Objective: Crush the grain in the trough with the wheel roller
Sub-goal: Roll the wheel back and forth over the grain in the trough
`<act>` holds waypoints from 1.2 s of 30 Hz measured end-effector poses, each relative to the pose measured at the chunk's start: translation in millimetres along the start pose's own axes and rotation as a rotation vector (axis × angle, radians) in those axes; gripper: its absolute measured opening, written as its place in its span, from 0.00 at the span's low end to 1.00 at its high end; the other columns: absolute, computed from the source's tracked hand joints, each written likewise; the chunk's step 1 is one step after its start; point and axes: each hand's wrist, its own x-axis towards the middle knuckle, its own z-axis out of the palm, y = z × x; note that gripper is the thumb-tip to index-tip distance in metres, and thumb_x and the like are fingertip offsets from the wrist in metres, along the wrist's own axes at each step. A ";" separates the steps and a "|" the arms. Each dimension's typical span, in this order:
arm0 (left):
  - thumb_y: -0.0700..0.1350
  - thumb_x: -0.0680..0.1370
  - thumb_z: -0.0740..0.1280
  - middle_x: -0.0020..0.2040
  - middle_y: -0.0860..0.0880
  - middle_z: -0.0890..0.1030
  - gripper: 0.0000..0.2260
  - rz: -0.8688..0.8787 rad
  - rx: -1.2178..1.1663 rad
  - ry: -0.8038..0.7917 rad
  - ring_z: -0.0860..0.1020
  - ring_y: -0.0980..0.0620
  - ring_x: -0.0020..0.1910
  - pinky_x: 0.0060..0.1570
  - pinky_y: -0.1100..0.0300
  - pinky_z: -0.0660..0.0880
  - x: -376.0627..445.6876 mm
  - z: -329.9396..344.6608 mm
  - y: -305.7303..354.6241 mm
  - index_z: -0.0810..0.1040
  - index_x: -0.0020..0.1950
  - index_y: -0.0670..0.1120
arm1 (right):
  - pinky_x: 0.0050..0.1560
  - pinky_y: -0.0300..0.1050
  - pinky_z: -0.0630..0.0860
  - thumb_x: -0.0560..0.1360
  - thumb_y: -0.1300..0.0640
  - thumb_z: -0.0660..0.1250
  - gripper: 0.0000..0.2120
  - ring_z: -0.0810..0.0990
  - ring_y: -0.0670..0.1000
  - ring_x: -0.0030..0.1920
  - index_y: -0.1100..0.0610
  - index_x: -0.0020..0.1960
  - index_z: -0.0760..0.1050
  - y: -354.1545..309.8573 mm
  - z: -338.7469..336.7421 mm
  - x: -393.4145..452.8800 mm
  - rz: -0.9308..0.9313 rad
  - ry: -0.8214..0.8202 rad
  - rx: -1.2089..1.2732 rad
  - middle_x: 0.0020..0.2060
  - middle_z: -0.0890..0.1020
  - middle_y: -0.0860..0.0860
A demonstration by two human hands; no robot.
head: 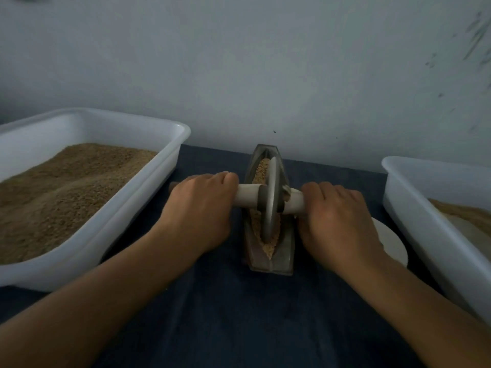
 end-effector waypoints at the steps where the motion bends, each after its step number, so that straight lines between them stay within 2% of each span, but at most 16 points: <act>1: 0.53 0.71 0.73 0.47 0.56 0.77 0.17 0.017 0.011 0.012 0.72 0.56 0.40 0.37 0.60 0.66 -4.9 -3.2 -1.1 0.66 0.51 0.55 | 0.40 0.47 0.62 0.71 0.55 0.68 0.09 0.74 0.55 0.38 0.57 0.48 0.74 -0.6 -3.5 -3.8 -0.010 0.003 0.003 0.39 0.76 0.53; 4: 0.53 0.67 0.75 0.47 0.56 0.77 0.19 0.071 0.085 0.060 0.76 0.55 0.40 0.37 0.62 0.68 -14.0 -6.3 -1.1 0.70 0.53 0.54 | 0.42 0.49 0.66 0.71 0.52 0.67 0.11 0.74 0.54 0.39 0.57 0.50 0.74 -1.2 -8.0 -7.9 -0.015 0.000 0.014 0.40 0.76 0.53; 7: 0.53 0.65 0.77 0.50 0.54 0.78 0.23 0.060 0.129 0.036 0.78 0.54 0.45 0.44 0.61 0.71 -10.6 1.2 3.3 0.70 0.54 0.53 | 0.42 0.49 0.66 0.72 0.54 0.67 0.09 0.73 0.54 0.39 0.57 0.49 0.74 -0.9 -0.2 -2.7 -0.007 -0.005 0.001 0.40 0.76 0.53; 9: 0.53 0.67 0.77 0.53 0.53 0.77 0.24 0.018 0.134 -0.011 0.77 0.54 0.48 0.49 0.60 0.72 -1.4 9.1 4.3 0.68 0.56 0.53 | 0.41 0.48 0.64 0.71 0.55 0.68 0.08 0.73 0.54 0.38 0.57 0.47 0.73 2.2 10.5 6.5 -0.010 0.002 -0.010 0.38 0.76 0.53; 11: 0.51 0.68 0.76 0.53 0.52 0.77 0.23 -0.003 0.158 -0.033 0.78 0.52 0.48 0.47 0.59 0.71 11.3 16.4 3.1 0.66 0.56 0.52 | 0.39 0.47 0.61 0.71 0.54 0.70 0.08 0.70 0.52 0.35 0.56 0.45 0.72 7.6 23.4 19.6 0.004 -0.015 -0.020 0.37 0.76 0.52; 13: 0.49 0.70 0.75 0.52 0.50 0.77 0.22 0.002 0.206 -0.039 0.78 0.50 0.48 0.45 0.59 0.69 26.4 22.6 2.7 0.66 0.55 0.50 | 0.38 0.46 0.58 0.71 0.53 0.70 0.10 0.66 0.51 0.35 0.54 0.44 0.69 14.9 37.3 33.0 0.040 -0.073 -0.031 0.38 0.76 0.51; 16: 0.49 0.71 0.74 0.53 0.47 0.78 0.21 0.019 0.214 -0.059 0.78 0.48 0.49 0.49 0.54 0.72 52.9 29.1 1.9 0.66 0.56 0.48 | 0.35 0.47 0.57 0.73 0.49 0.68 0.13 0.68 0.54 0.34 0.52 0.43 0.64 25.0 54.0 52.4 0.096 -0.168 -0.038 0.39 0.77 0.50; 18: 0.49 0.72 0.73 0.54 0.46 0.78 0.20 0.015 0.184 -0.096 0.78 0.46 0.50 0.50 0.53 0.72 69.5 32.8 -1.2 0.66 0.57 0.47 | 0.33 0.46 0.56 0.72 0.48 0.68 0.12 0.69 0.54 0.34 0.51 0.44 0.66 29.2 59.8 65.7 0.123 -0.208 -0.010 0.40 0.78 0.50; 20: 0.49 0.74 0.71 0.54 0.45 0.78 0.18 -0.005 0.150 -0.123 0.79 0.44 0.50 0.45 0.52 0.70 83.5 35.4 -5.9 0.66 0.58 0.47 | 0.32 0.45 0.59 0.71 0.48 0.68 0.09 0.73 0.54 0.37 0.51 0.45 0.71 32.7 62.6 81.0 0.157 -0.268 0.022 0.43 0.80 0.51; 24: 0.49 0.76 0.69 0.52 0.45 0.80 0.16 -0.037 0.099 -0.159 0.79 0.42 0.49 0.41 0.52 0.70 96.8 39.0 -11.0 0.67 0.58 0.47 | 0.37 0.44 0.67 0.71 0.47 0.69 0.10 0.80 0.57 0.47 0.49 0.51 0.78 36.4 67.5 103.9 0.184 -0.370 0.026 0.48 0.82 0.52; 28: 0.49 0.74 0.71 0.54 0.45 0.79 0.19 -0.048 0.079 -0.142 0.79 0.44 0.49 0.42 0.51 0.71 88.7 39.1 -10.0 0.66 0.60 0.47 | 0.38 0.44 0.66 0.71 0.48 0.70 0.10 0.81 0.58 0.48 0.49 0.51 0.78 34.2 68.3 102.0 0.178 -0.306 0.001 0.48 0.82 0.53; 36: 0.52 0.71 0.74 0.51 0.50 0.77 0.20 0.007 0.118 -0.022 0.77 0.50 0.47 0.50 0.55 0.73 43.0 28.4 1.8 0.67 0.56 0.50 | 0.38 0.47 0.57 0.70 0.52 0.71 0.10 0.75 0.55 0.38 0.52 0.47 0.71 20.2 52.9 46.5 0.082 -0.046 0.013 0.39 0.77 0.49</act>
